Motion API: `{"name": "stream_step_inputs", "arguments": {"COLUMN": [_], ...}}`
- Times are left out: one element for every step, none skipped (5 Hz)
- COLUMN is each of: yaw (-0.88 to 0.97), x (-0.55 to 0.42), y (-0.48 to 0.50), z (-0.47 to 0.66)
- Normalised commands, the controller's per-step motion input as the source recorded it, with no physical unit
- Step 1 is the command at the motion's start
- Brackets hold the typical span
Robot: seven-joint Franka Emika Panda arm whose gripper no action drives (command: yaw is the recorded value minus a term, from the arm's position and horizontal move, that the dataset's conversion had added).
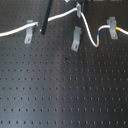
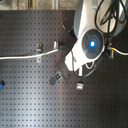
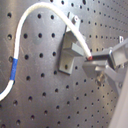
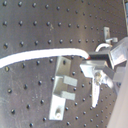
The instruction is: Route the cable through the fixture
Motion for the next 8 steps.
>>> {"name": "stream_step_inputs", "arguments": {"yaw": [-0.69,-0.84,-0.67,-0.03,-0.43,-0.21,-0.10,0.00], "x": [-0.206,-0.159,-0.159,-0.040,-0.123,-0.101,-0.142,-0.083], "y": [0.271,0.178,0.273,0.034,0.174,0.070,0.071,0.135], "z": [0.36,0.32,0.17,0.15,0.15,0.37,0.03,0.12]}}
